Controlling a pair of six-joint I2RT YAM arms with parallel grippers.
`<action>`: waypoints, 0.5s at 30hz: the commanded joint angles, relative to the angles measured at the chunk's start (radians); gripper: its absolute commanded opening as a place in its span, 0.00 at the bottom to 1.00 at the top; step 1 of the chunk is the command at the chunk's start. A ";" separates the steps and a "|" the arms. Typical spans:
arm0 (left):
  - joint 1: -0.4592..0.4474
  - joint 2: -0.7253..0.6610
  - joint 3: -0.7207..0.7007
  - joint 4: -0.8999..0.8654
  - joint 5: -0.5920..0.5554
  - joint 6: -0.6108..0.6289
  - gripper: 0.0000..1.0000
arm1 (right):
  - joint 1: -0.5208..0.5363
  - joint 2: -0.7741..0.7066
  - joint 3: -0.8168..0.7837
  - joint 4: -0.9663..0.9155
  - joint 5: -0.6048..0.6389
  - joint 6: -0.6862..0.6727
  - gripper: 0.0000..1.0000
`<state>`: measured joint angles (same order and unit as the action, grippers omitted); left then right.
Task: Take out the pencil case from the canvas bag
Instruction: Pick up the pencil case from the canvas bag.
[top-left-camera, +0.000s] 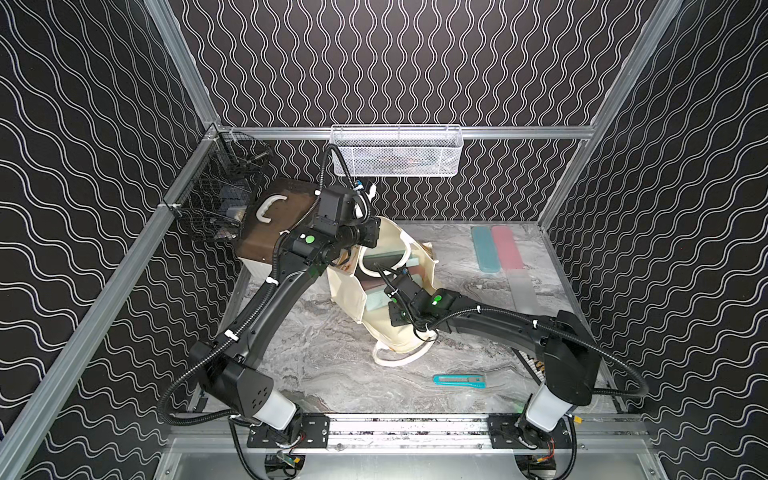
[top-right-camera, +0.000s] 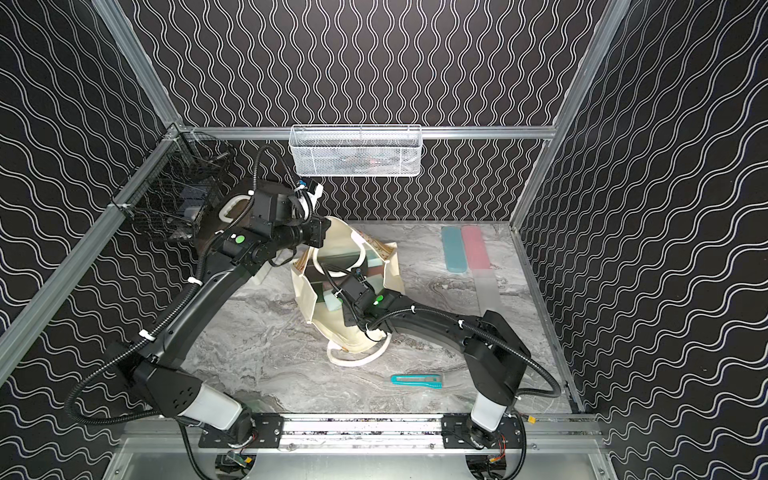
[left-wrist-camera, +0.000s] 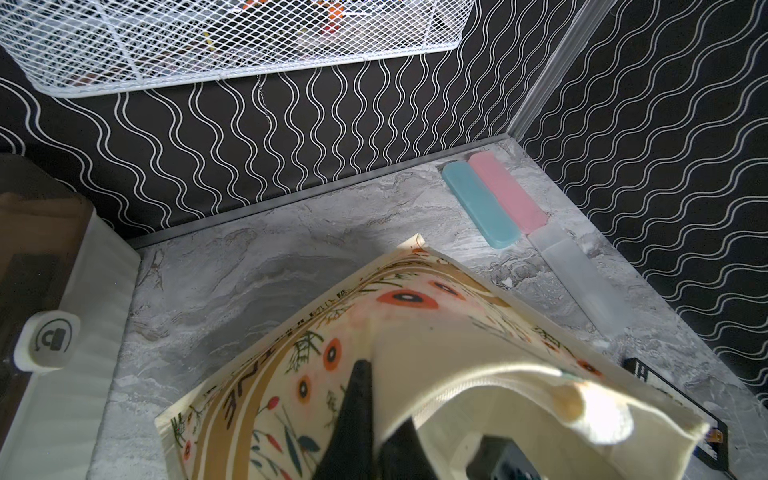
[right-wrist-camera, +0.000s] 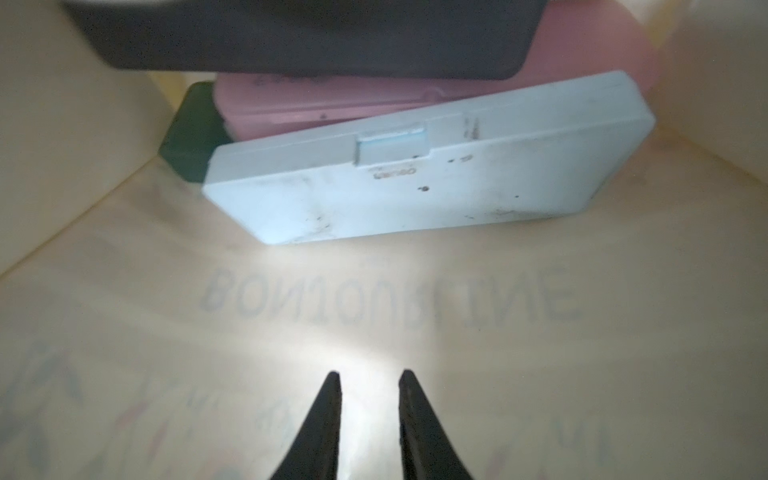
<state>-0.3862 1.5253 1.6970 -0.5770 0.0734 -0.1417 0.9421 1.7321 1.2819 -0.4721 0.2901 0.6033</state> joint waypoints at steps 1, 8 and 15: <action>0.000 -0.034 -0.008 0.110 0.017 -0.029 0.00 | -0.038 0.012 -0.004 0.031 -0.037 0.121 0.29; -0.002 -0.083 -0.063 0.117 0.052 -0.043 0.00 | -0.106 0.021 -0.006 0.049 -0.078 0.244 0.37; -0.002 -0.140 -0.134 0.115 0.059 -0.048 0.00 | -0.172 -0.010 -0.058 0.158 -0.131 0.401 0.48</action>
<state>-0.3885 1.4143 1.5715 -0.5690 0.1287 -0.1814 0.7841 1.7321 1.2324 -0.3744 0.1738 0.8803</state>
